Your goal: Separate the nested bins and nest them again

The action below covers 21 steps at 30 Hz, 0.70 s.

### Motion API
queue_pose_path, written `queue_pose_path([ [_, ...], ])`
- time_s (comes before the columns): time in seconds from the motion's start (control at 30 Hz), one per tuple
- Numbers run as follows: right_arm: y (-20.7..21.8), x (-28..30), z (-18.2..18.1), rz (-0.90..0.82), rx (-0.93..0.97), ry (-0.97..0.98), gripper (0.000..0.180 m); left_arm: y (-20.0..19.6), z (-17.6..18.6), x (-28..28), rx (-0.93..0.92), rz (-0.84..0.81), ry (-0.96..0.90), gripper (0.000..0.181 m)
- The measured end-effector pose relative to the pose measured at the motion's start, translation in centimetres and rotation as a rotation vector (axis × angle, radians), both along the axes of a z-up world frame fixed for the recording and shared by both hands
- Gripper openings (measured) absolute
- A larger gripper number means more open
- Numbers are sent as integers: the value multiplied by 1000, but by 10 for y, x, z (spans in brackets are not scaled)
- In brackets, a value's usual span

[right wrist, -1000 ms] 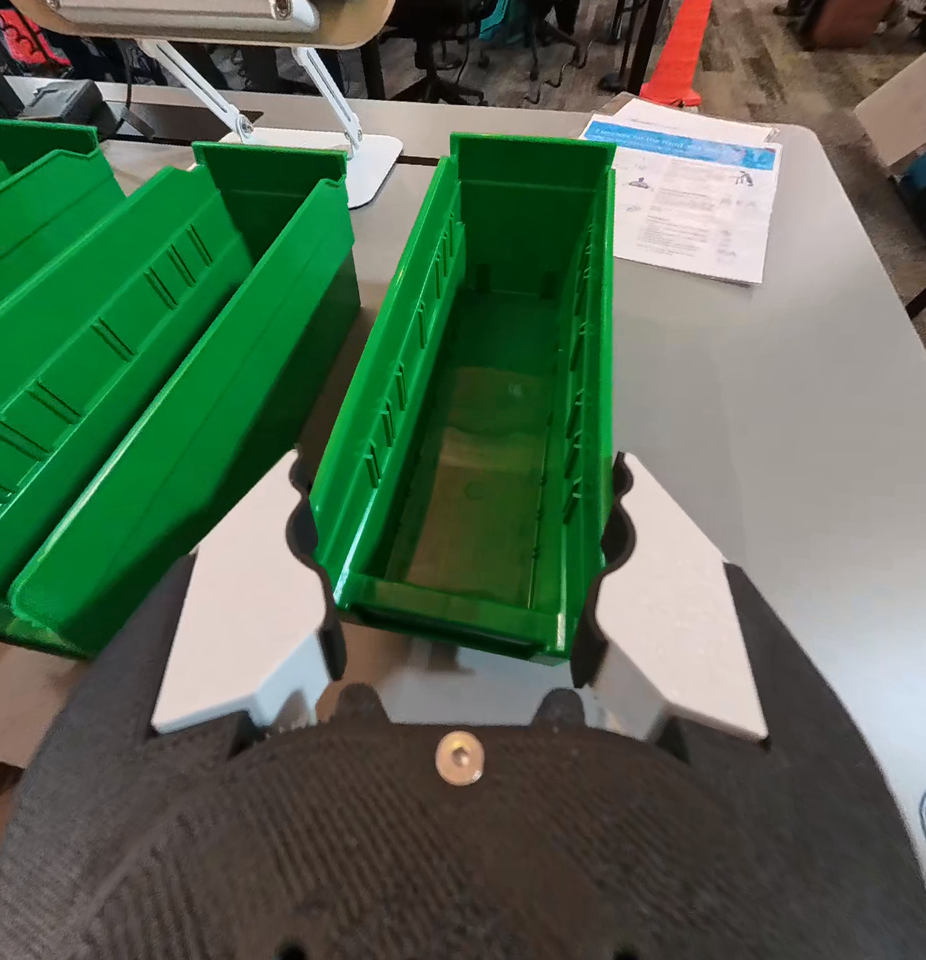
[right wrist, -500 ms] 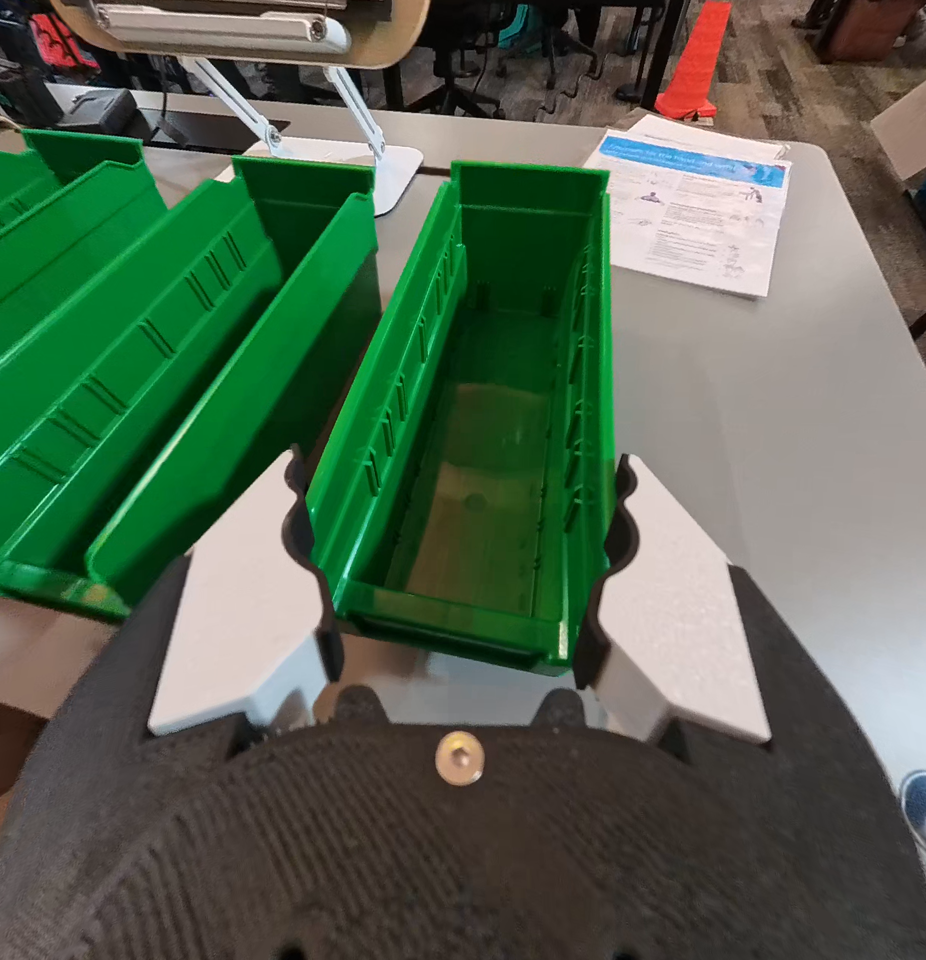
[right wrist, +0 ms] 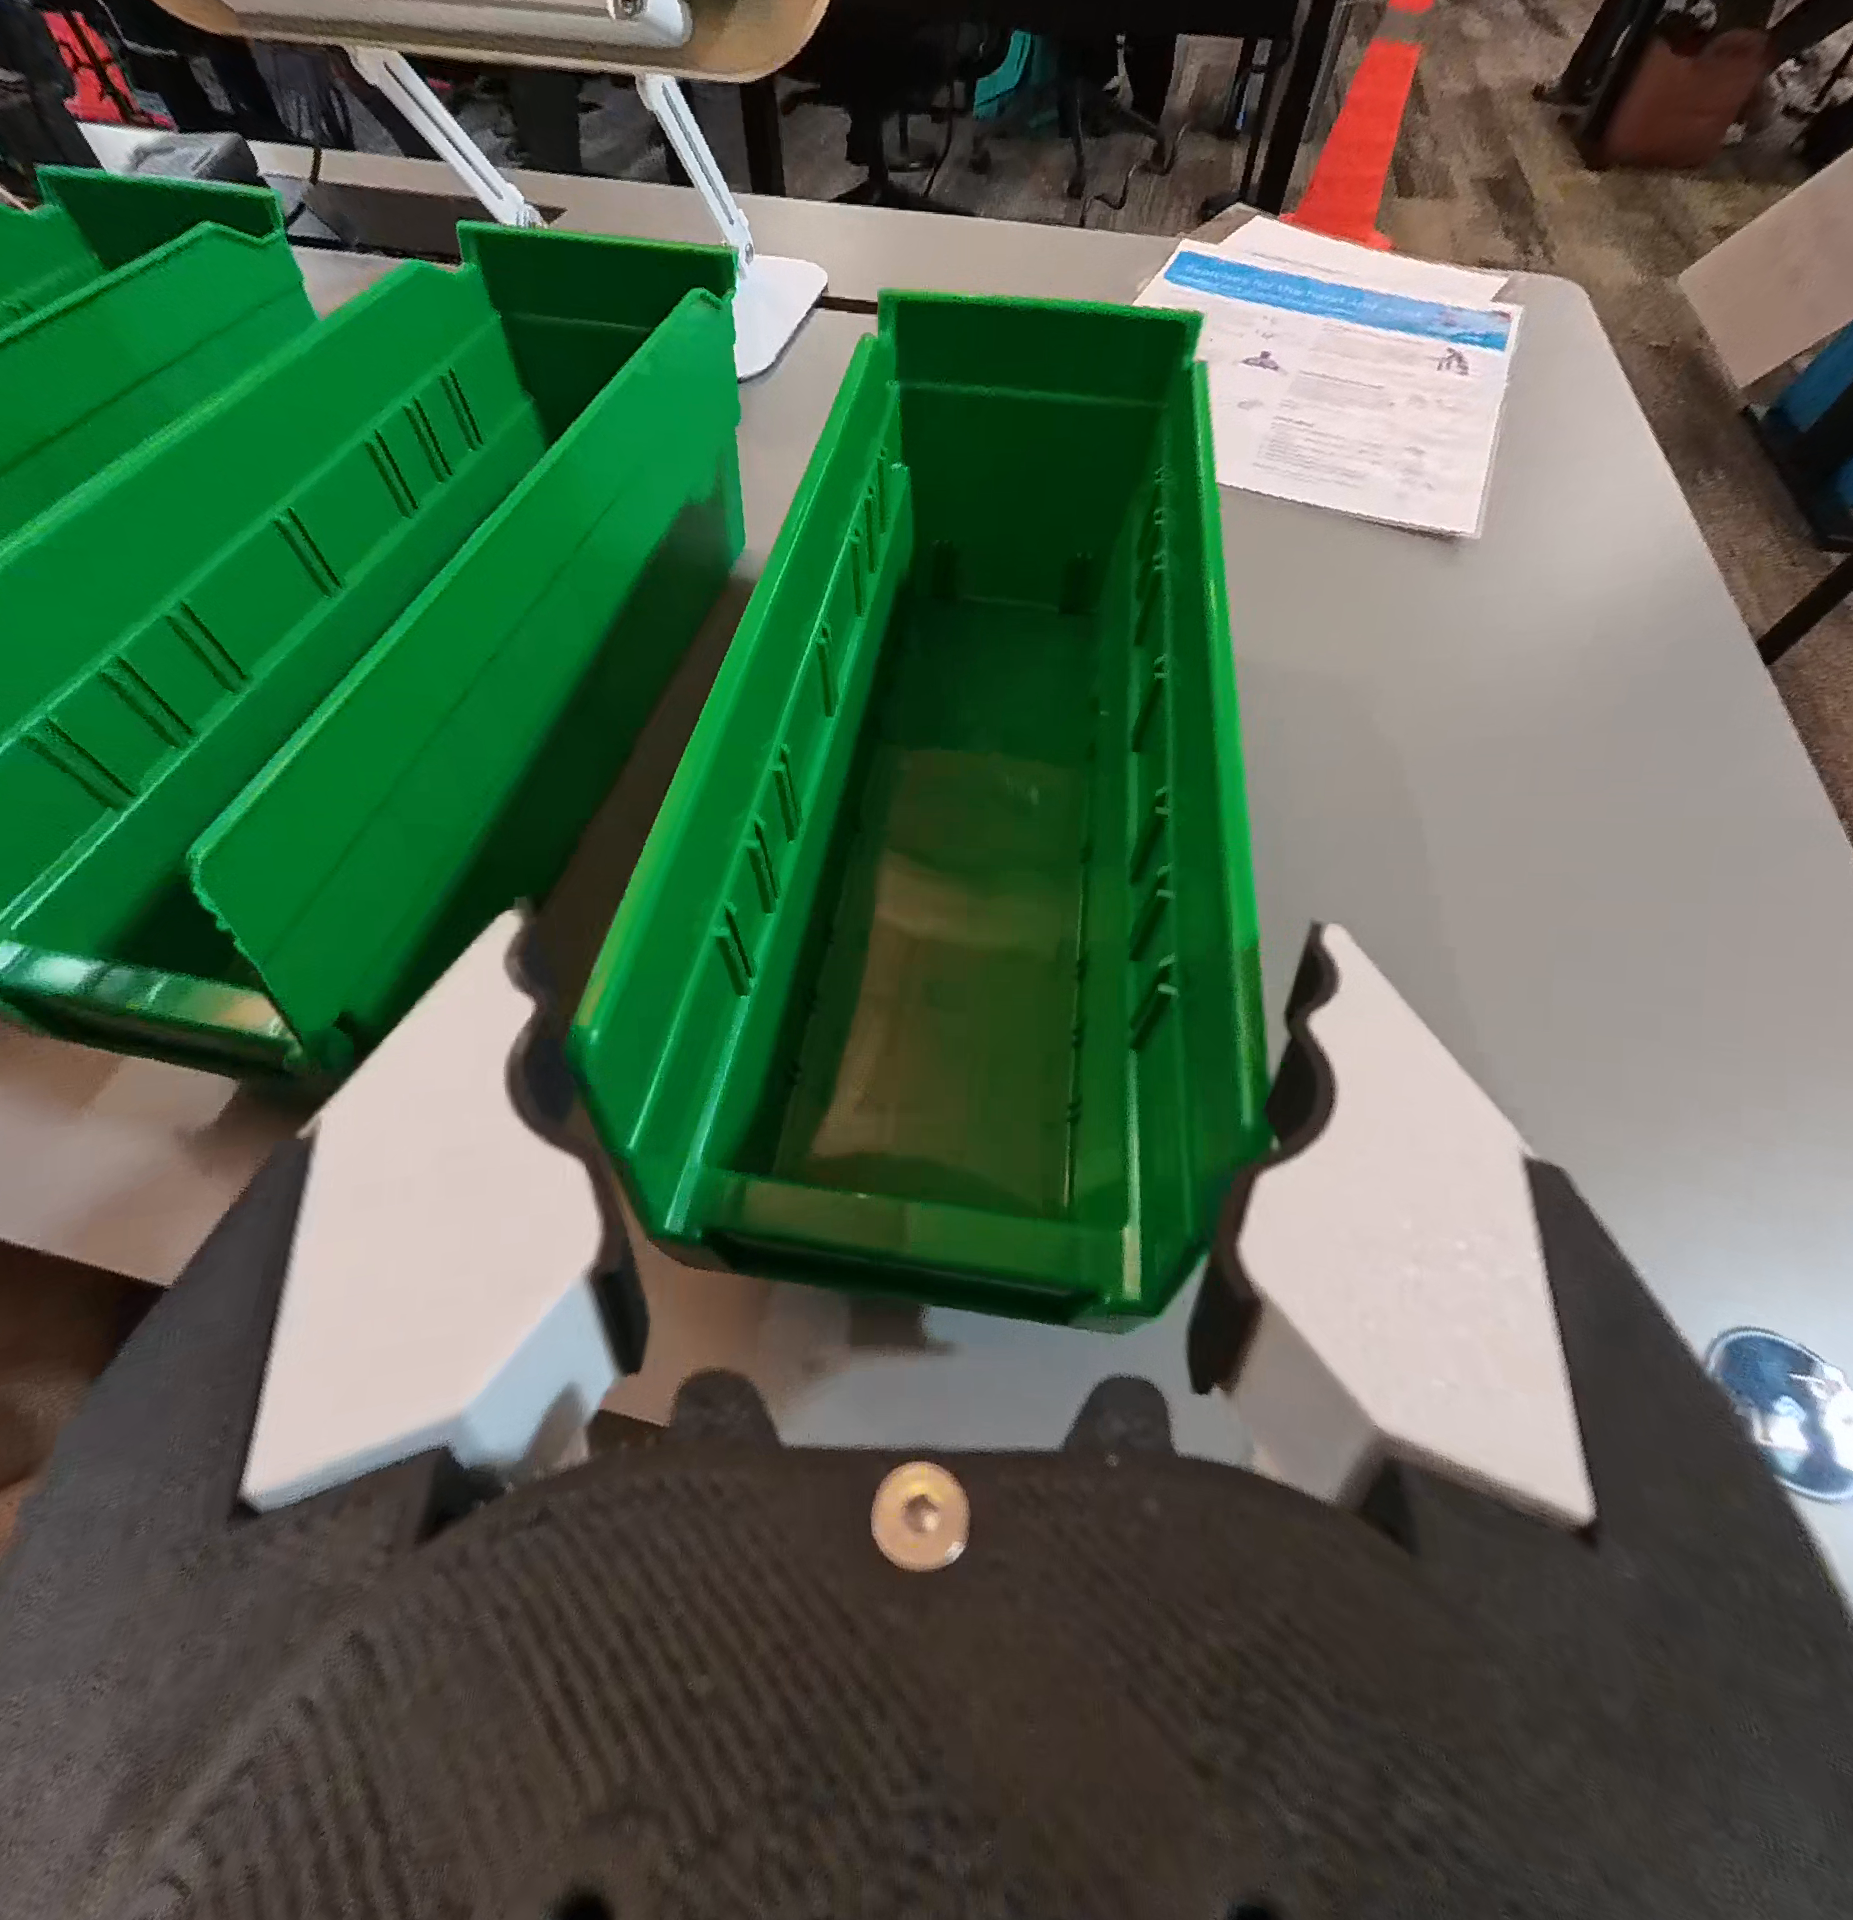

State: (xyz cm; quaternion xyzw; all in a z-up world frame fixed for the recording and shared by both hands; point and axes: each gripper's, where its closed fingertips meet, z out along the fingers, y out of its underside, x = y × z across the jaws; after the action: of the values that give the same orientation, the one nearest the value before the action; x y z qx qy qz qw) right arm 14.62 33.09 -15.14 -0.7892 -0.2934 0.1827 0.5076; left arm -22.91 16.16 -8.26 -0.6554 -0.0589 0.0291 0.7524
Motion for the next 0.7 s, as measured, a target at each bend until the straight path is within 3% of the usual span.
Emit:
queue_pose_path([
  [0.2,0,1,3,-28,1,-35,158,2,-2,2,-12,-6,4,39],
  [0.4,6,1,-29,-56,-98,-136,157,-4,-3,-1,-18,11,18,39],
  [0.7,21,-1,-6,-50,-74,-32,123,-18,-5,-11,-25,47,6,39],
])
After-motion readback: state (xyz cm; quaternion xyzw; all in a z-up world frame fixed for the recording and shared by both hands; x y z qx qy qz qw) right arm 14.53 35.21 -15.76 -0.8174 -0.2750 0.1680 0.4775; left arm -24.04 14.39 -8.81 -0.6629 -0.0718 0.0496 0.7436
